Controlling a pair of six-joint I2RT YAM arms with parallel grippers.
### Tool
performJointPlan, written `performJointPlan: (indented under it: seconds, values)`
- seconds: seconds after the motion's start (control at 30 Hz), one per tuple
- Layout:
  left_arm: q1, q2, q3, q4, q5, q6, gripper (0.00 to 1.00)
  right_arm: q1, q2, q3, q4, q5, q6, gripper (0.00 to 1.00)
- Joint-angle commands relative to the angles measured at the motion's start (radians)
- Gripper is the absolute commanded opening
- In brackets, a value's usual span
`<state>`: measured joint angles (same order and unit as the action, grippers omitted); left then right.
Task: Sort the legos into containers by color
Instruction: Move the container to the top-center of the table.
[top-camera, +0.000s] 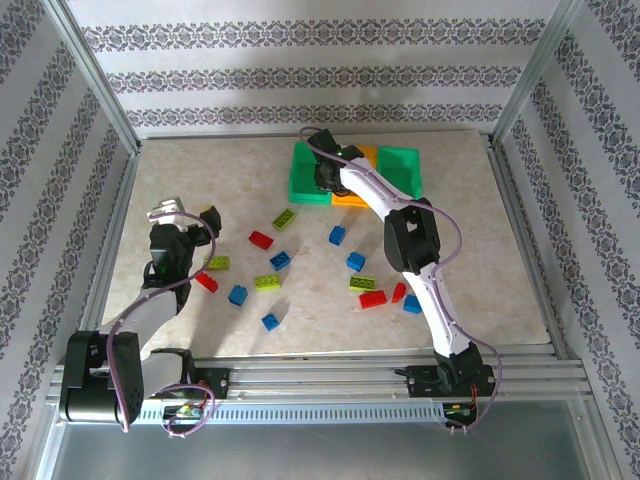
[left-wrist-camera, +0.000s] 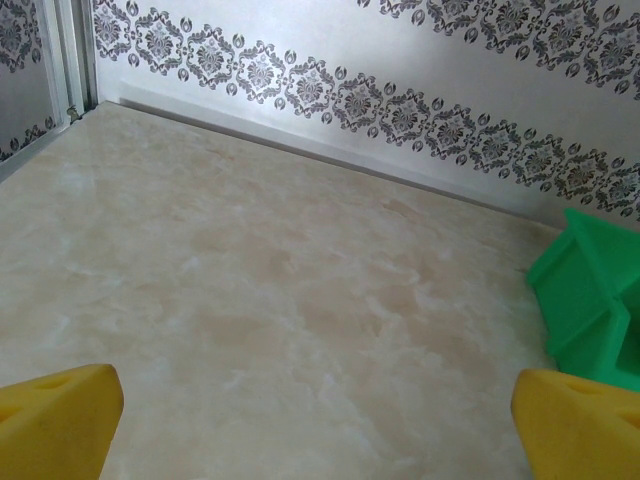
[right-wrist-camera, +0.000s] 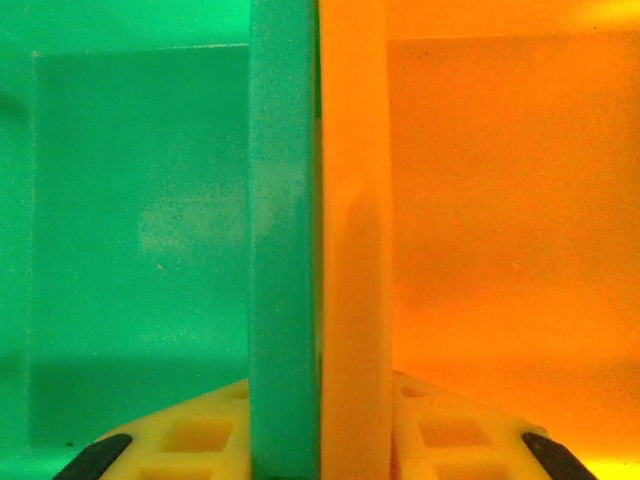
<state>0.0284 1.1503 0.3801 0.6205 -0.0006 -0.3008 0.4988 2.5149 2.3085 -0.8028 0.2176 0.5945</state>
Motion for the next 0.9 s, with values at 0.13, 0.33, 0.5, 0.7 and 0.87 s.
performJointPlan:
  seconds: [0.13, 0.33, 0.5, 0.7, 0.87]
  values:
    - [0.015, 0.003, 0.008, 0.013, 0.014, -0.034, 1.00, 0.044, -0.006, -0.032, -0.035, -0.037, 0.051, 0.28]
    - [0.015, 0.007, 0.011, 0.013, 0.013, -0.032, 1.00, 0.063, -0.032, -0.044, -0.033, -0.014, 0.038, 0.40]
    - [0.015, 0.002, 0.011, 0.007, 0.016, -0.037, 1.00, 0.056, -0.073, -0.054, -0.039, 0.004, 0.016, 0.49]
    - [0.015, -0.009, 0.011, -0.002, 0.015, -0.039, 1.00, 0.056, -0.164, -0.103, -0.041, 0.029, -0.026, 0.59]
    - [0.015, -0.023, 0.012, -0.013, 0.018, -0.044, 1.00, 0.057, -0.291, -0.217, -0.023, 0.052, -0.051, 0.65]
